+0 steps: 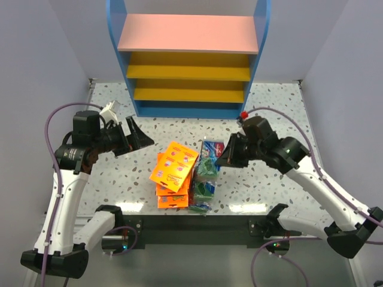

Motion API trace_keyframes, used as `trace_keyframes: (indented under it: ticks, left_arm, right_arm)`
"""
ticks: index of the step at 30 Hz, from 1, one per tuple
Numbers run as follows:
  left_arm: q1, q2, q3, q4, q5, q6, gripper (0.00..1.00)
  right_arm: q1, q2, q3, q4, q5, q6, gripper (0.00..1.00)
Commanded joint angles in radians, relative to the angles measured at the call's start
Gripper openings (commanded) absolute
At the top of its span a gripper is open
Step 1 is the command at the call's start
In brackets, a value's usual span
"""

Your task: Place and organize the cleaning sponges onto the shelf

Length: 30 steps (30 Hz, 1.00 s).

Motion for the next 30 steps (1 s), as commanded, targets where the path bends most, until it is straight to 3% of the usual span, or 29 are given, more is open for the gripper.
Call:
trace_keyframes:
  ticks: [1,4,9,12,16,17,22,30]
  left_arm:
    - [-0.005,0.021,0.076,0.042,-0.004,0.035,0.96]
    - [-0.005,0.035,0.102,0.046,-0.008,0.039,0.96]
    - [-0.005,0.046,0.105,0.075,0.016,0.023,0.96]
    - [-0.005,0.043,0.114,0.077,0.021,0.019,0.96]
    - [-0.006,0.033,0.130,0.068,0.018,0.019,0.96]
    - [-0.006,0.030,0.130,0.068,0.019,0.018,0.96]
    - [-0.005,-0.002,0.119,0.062,0.008,0.009,0.96]
    - [-0.005,-0.051,0.061,0.098,0.018,-0.022,0.96]
  right_arm:
    - [-0.070,0.034,0.215,-0.178,0.103,-0.155,0.00]
    - [-0.235,0.083,0.384,-0.230,0.064,-0.273,0.00]
    - [-0.319,0.320,0.713,-0.227,-0.037,-0.436,0.00]
    - [-0.374,0.516,1.119,-0.252,-0.063,-0.474,0.00]
    - [-0.451,0.739,1.485,-0.266,-0.114,-0.468,0.00]
    - [-0.472,0.768,1.504,-0.246,-0.156,-0.461,0.00]
    - [-0.586,0.753,1.282,0.156,-0.316,-0.364,0.00]
    - [-0.613,0.844,1.391,0.340,-0.397,-0.287,0.00]
